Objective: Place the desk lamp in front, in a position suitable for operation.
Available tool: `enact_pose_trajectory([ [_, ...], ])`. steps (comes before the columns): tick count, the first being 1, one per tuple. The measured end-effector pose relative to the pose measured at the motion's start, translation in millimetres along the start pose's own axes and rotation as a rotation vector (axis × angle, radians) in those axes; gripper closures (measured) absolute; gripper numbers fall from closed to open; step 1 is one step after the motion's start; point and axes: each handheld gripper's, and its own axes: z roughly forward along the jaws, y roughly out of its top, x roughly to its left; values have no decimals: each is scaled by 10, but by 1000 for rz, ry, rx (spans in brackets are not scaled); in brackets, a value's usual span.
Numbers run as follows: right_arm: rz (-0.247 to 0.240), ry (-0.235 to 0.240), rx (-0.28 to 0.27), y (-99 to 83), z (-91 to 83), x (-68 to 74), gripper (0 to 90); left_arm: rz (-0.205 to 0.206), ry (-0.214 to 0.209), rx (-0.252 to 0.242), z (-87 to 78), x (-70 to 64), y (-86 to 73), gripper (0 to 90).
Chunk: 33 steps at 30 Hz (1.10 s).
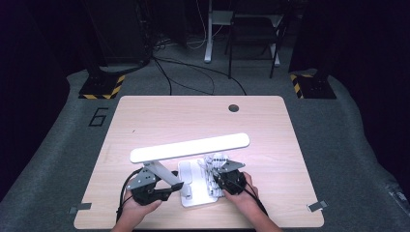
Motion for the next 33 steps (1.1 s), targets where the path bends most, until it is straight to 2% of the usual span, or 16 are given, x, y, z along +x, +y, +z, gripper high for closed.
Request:
enact_pose_trajectory([
  [11, 14, 52, -29, -317, -285, 203, 798, -1, -3, 5, -4, 1, 1, 534],
  [15, -8, 52, -28, -381, -359, 261, 798, -3, -1, 6, -6, 0, 0, 534],
  [19, 4, 64, -26, -444, -424, 312, 798, -3, 1, 6, -4, -3, 1, 534],
  [21, -17, 67, -22, -469, -455, 321, 798, -6, 0, 5, -3, -2, 1, 534],
  [22, 2, 74, -26, -483, -463, 341, 798, -4, -1, 5, -1, 1, 3, 534],
  [25, 6, 77, -30, -508, -474, 350, 798, -4, 2, 5, 3, 1, 4, 535],
  [28, 28, 79, -33, -502, -449, 343, 797, -8, 23, -2, 25, -6, 8, 534],
  [33, 37, 45, -41, -419, -363, 282, 797, -19, 34, -11, 62, 56, 18, 535],
])
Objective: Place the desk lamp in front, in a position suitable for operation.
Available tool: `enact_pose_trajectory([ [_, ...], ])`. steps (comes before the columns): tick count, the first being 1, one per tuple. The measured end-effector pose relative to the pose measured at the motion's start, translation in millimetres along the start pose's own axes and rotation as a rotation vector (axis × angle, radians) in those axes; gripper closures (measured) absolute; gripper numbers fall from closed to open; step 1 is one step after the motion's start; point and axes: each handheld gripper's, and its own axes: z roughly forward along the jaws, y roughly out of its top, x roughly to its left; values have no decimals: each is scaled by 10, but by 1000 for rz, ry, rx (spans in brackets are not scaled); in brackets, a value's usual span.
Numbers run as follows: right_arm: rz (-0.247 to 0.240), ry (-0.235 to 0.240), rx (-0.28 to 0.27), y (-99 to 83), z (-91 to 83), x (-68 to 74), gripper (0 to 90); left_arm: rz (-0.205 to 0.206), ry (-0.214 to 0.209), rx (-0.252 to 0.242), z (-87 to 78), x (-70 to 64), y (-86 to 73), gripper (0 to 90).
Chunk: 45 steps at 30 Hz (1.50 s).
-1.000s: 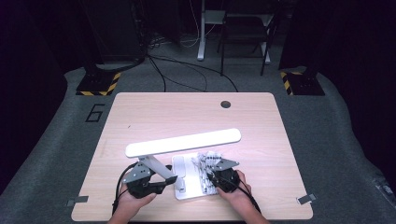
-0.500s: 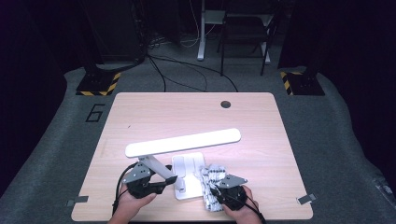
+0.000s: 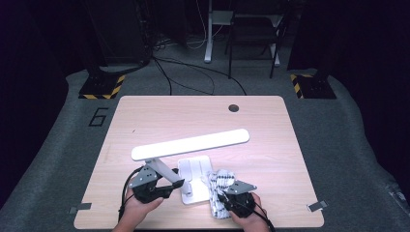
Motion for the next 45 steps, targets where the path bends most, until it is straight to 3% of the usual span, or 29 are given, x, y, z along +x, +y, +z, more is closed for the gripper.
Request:
enact_pose_trajectory([
  [7, 29, -9, -28, 85, 64, -76, 795, -5, 14, 4, 17, 56, 13, 535],
  [10, 3, -8, -29, 75, 11, -42, 795, -4, 14, 5, 15, 56, 13, 535],
  [14, -55, 30, -62, 59, -157, 65, 794, -9, 12, 1, 18, 56, 11, 535],
  [20, -167, 91, 7, 70, 92, 367, 796, -7, 13, 3, 17, 56, 11, 536],
  [25, -216, 125, 2, 195, 255, 578, 797, -8, 8, -1, 19, 59, 7, 536],
  [27, -202, 138, -1, 229, 305, 643, 798, -7, 14, 6, 14, 56, 11, 536],
  [32, -218, 157, -20, 267, 378, 721, 799, -9, -1, 7, 14, 68, 13, 537],
  [36, -233, 153, -20, 254, 374, 693, 801, -19, -2, 1, 20, 69, 11, 537],
  [42, -177, 127, 0, 190, 278, 499, 801, -21, -7, 0, 28, 75, 12, 537],
  [45, -120, 103, -6, 135, 210, 334, 800, -18, -7, 3, 30, 77, 14, 537],
])
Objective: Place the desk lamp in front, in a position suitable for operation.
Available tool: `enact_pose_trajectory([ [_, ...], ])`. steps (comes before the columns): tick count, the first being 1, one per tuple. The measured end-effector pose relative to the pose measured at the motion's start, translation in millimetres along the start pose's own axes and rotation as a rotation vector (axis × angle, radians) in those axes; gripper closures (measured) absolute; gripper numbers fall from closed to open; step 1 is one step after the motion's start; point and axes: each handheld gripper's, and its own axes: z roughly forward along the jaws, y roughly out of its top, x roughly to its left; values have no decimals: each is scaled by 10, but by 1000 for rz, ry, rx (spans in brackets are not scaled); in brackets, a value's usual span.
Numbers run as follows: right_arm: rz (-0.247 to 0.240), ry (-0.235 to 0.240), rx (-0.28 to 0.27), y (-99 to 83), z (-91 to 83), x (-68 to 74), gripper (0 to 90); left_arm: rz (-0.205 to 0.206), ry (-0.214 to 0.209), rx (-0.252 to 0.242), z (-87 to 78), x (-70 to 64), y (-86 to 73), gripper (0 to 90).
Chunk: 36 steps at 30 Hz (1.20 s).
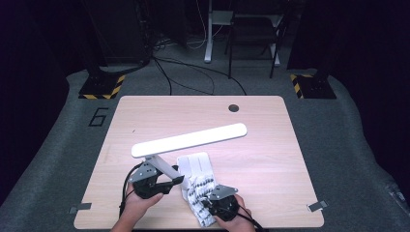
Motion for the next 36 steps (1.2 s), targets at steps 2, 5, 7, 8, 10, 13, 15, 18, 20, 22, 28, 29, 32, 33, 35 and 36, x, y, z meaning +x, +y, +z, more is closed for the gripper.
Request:
enact_pose_trajectory([
  [2, 5, -17, 7, -20, -34, -51, 800, -1, 1, -1, 3, -2, 0, 536],
  [5, 18, -33, 9, -41, -67, -100, 800, 0, 0, -3, 8, -2, 1, 536],
  [7, 44, -47, 15, -69, -113, -177, 799, 2, 1, 2, 8, -1, 4, 535],
  [8, 41, -58, 13, -80, -126, -206, 799, 2, 2, 1, 9, -1, 4, 535],
  [10, 56, -72, 17, -99, -159, -254, 797, 3, 1, 2, 9, 0, 4, 535],
  [13, 81, -111, 15, -136, -212, -343, 798, 3, 3, 6, 5, 1, 5, 535],
  [15, 119, -139, 14, -163, -250, -416, 798, 2, -14, 7, 3, 10, 6, 536],
  [18, 132, -161, 5, -180, -292, -491, 799, 5, -16, 4, 5, 6, 6, 535],
  [20, 161, -166, -35, -172, -368, -533, 798, 6, -27, 11, -2, 8, 9, 536],
  [22, 172, -161, -80, -140, -402, -516, 798, 8, -34, 14, -6, 6, 9, 536],
  [28, 90, -78, -127, 8, -349, -323, 794, 8, -47, 9, -4, -28, 5, 536],
  [29, 68, -78, -114, 23, -308, -285, 794, 15, -53, 18, -11, -28, 8, 536],
  [32, 35, -81, -57, 22, -165, -246, 794, 17, -57, 14, -8, -41, 5, 536],
  [33, 33, -82, -55, 6, -118, -268, 795, 15, -57, 13, -7, -41, 5, 536],
  [35, 42, -76, -60, 5, -114, -283, 794, 15, -58, 13, -8, -39, 4, 536],
  [36, 36, -76, -57, 19, -105, -312, 795, 16, -59, 13, -8, -38, 3, 536],
])
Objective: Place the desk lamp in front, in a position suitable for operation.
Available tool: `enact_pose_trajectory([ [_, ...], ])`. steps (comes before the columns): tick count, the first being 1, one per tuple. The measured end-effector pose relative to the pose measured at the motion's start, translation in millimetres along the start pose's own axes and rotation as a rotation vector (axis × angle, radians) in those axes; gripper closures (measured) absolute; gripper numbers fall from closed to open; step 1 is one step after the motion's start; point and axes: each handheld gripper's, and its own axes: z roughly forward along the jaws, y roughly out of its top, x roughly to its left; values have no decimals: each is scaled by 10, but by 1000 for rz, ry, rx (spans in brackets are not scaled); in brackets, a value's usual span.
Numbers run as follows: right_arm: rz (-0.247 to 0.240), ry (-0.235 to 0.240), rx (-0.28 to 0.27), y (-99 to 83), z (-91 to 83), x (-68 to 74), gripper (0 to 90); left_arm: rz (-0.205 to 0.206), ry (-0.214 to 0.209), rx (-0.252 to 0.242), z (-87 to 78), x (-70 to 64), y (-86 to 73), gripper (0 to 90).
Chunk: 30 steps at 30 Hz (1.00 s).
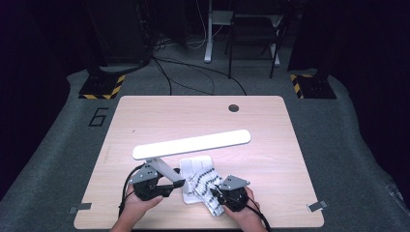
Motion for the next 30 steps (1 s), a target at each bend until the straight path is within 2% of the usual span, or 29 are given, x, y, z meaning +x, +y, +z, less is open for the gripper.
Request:
enact_pose_trajectory([
  [5, -11, -24, -1, 59, 71, -58, 796, -1, -1, 0, -1, 0, -2, 536],
  [11, -1, -42, -5, 120, 154, -140, 795, 0, -2, 1, -3, -2, -2, 535],
  [12, 14, -46, -4, 128, 162, -142, 795, 0, -3, 1, -4, -2, -3, 535],
  [15, 7, -49, 2, 154, 187, -186, 794, 1, -4, 2, -5, -3, -2, 535],
  [18, 18, -56, 4, 171, 205, -220, 792, 1, -8, 1, -5, -6, -2, 535],
  [19, 37, -60, 2, 175, 212, -221, 792, 3, -10, 2, -5, -5, -3, 535],
  [22, 38, -66, 0, 188, 230, -257, 791, 5, -24, 12, -11, 4, 4, 534],
  [24, 57, -59, 3, 188, 235, -258, 789, 4, -20, 6, -6, 5, 4, 533],
  [30, 61, -58, 3, 188, 239, -265, 786, -9, -20, 1, -22, 9, 8, 521],
])
